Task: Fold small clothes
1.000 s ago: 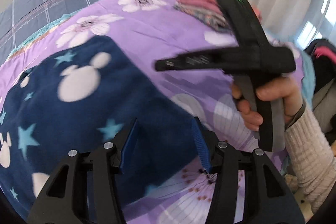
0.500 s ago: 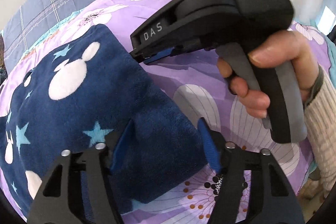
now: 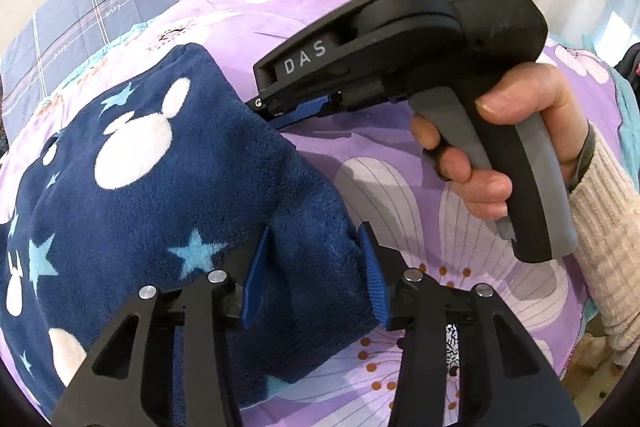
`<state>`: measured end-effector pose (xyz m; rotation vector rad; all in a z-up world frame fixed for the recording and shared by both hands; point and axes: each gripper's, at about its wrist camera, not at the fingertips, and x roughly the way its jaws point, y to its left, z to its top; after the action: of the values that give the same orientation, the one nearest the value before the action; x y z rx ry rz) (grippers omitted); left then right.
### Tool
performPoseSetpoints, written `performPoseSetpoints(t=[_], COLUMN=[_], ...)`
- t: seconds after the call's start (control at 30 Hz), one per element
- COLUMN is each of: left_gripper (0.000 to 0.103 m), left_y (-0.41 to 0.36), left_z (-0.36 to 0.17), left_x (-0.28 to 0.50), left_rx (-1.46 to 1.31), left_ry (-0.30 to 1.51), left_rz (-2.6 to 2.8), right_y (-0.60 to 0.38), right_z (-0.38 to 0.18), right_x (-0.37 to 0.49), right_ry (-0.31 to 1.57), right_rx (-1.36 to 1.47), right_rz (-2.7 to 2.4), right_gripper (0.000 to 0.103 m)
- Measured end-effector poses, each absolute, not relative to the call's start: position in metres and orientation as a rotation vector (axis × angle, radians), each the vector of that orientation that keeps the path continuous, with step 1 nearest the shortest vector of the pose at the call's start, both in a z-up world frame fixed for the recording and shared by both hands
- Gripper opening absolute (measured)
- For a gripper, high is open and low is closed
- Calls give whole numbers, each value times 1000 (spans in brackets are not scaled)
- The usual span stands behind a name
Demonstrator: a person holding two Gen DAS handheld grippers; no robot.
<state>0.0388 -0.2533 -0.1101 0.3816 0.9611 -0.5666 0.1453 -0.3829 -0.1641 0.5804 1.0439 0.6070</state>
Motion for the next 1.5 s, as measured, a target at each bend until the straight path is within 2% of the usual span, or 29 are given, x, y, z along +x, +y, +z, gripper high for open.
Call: performPoseSetpoints(t=[0.13, 0.37, 0.43, 0.53, 0.6, 0.7, 0.8, 0.87, 0.9, 0.97, 1.17, 1.4, 1.5], left_gripper=[42, 41, 41, 35, 28, 22, 20, 19, 19, 18, 16, 16, 16], left_y=[-251, -250, -250, -245, -239, -233, -228, -224, -223, -220, -215, -222, -230], left_z=[-110, -110, -110, -108, -108, -109, -109, -110, -110, -110, -105, -110, -112], left_x=[46, 47, 49, 51, 54, 58, 63, 67, 68, 69, 66, 63, 61], left_rx=[364, 351, 347, 326, 299, 256, 205, 160, 145, 115, 85, 109, 141], left_ry=[966, 970, 970, 973, 984, 1006, 1024, 1043, 1050, 1061, 1033, 1022, 1023], left_rz=[-585, -607, -613, -627, -640, -662, -685, -695, -699, -710, -780, -814, -822], right_y=[-387, -390, -389, -388, -387, -383, -372, -361, -358, -353, -356, -356, -366], right_z=[-170, -171, -170, -166, -163, -166, -166, -162, -161, -158, -130, -160, -171], right_x=[151, 152, 152, 148, 147, 154, 169, 180, 183, 186, 172, 197, 198], right_ry=[1060, 1056, 1057, 1059, 1067, 1085, 1105, 1102, 1093, 1070, 931, 1000, 1020], right_rx=[635, 655, 657, 640, 619, 629, 634, 617, 611, 613, 583, 568, 659], right_rz=[634, 639, 633, 611, 597, 607, 638, 642, 634, 638, 618, 550, 557], right_gripper=[34, 35, 38, 44, 45, 51, 65, 68, 65, 12, 11, 11, 13])
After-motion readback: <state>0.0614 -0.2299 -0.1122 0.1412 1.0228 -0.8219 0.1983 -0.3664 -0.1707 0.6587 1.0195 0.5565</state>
